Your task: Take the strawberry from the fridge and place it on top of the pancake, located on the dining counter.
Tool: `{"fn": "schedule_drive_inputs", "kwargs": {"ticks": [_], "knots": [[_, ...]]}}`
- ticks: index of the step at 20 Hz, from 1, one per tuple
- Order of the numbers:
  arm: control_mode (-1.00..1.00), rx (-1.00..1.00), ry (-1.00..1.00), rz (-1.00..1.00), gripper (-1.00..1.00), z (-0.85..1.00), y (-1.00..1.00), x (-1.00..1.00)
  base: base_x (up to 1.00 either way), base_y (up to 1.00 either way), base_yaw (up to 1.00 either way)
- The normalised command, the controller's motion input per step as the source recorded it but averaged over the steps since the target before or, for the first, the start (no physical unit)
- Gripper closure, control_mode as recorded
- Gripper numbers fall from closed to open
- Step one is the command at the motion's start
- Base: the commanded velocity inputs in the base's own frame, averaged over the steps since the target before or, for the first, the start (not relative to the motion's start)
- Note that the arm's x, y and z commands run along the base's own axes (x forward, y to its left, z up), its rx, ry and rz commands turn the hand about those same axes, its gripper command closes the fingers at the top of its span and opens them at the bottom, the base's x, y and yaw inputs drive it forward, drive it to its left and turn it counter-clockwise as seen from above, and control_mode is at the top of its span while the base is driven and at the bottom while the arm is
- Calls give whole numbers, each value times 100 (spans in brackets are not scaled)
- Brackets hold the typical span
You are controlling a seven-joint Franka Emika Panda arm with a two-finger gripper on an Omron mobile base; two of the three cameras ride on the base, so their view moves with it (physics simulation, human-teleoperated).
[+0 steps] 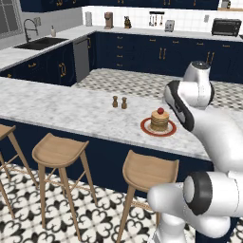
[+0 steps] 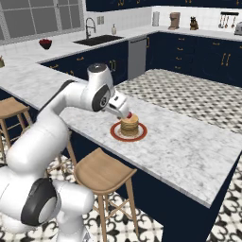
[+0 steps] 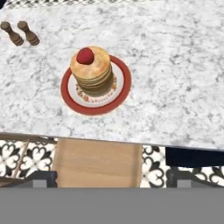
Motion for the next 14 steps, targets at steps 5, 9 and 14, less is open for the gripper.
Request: {"fn": "schedule_drive_inputs", "kwargs": {"ticks": [5, 9, 14], "knots": [[-100, 0, -5, 0, -100, 57, 0, -73, 0, 0, 0], [-100, 0, -4, 0, -100, 36, 2, -57, 0, 0, 0], [-100, 0, -3, 0, -100, 8, 4, -55, 0, 0, 0]]}}
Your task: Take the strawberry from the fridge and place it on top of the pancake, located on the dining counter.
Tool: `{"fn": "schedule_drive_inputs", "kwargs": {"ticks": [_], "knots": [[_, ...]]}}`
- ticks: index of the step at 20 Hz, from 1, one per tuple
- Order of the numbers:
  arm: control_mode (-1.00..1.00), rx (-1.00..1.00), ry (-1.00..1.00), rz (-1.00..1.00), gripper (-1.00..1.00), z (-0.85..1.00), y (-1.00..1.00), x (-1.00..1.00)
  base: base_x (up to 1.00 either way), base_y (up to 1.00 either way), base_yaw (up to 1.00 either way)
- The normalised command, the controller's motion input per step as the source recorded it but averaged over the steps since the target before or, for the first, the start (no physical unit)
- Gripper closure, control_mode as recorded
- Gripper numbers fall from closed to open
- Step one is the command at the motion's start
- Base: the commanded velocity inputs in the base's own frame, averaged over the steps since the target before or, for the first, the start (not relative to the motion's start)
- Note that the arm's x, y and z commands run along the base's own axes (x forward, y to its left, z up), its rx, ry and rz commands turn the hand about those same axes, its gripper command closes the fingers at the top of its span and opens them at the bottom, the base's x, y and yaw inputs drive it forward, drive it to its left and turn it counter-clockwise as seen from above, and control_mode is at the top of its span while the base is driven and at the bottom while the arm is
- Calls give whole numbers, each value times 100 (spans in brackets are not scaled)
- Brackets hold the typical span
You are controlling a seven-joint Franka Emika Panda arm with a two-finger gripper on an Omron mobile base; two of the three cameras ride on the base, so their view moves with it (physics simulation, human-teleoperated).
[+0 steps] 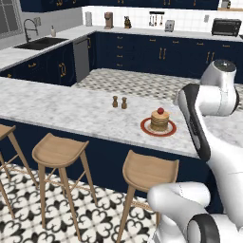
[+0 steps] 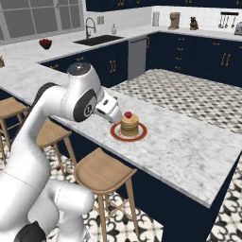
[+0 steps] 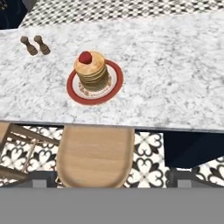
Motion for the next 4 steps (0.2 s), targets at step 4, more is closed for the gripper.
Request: {"fn": "schedule_drive_inputs", "kwargs": {"ticks": [4], "knots": [[-100, -1, -10, 0, -100, 12, 1, -68, 0, 0, 0]]}}
